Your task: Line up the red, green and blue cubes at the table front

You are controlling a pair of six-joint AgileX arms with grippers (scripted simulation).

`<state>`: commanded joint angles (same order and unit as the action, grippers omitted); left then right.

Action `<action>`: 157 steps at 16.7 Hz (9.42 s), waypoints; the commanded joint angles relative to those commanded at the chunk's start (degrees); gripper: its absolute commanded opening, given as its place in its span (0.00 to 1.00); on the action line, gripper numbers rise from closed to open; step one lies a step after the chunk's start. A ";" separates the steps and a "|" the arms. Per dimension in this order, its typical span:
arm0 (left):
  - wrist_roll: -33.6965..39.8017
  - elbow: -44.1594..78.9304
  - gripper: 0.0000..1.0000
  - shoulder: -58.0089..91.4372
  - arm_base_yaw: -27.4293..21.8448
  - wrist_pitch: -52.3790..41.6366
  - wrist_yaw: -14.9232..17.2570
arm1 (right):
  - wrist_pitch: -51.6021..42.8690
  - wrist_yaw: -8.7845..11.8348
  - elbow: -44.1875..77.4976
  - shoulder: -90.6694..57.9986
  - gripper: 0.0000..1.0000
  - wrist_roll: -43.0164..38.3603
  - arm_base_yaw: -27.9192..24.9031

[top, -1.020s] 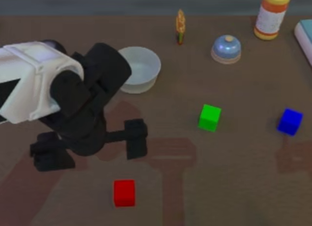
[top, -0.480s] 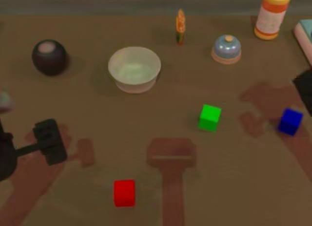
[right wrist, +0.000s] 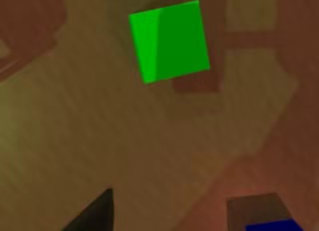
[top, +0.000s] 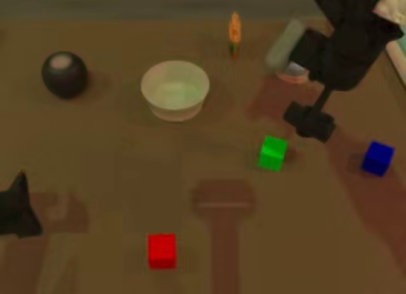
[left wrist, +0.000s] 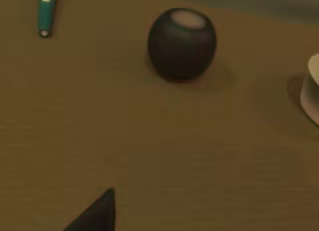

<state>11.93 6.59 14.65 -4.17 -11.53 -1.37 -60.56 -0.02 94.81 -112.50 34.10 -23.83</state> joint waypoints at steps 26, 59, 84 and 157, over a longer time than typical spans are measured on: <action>-11.93 -6.59 1.00 -14.65 5.31 11.53 1.37 | 4.40 -0.28 9.37 -25.52 1.00 6.61 -4.72; -11.93 -6.59 1.00 -14.65 5.31 11.53 1.37 | -9.48 0.07 18.72 -20.61 0.00 6.33 -5.15; -11.93 -6.59 1.00 -14.65 5.31 11.53 1.37 | 3.69 0.51 -12.04 -3.04 0.00 2.99 -28.60; -11.93 -6.59 1.00 -14.65 5.31 11.53 1.37 | 13.38 -0.13 -12.95 -11.59 1.00 20.43 16.29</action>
<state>0.00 0.00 0.00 1.15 0.00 0.00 -47.18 -0.16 81.86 -124.09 54.53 -7.54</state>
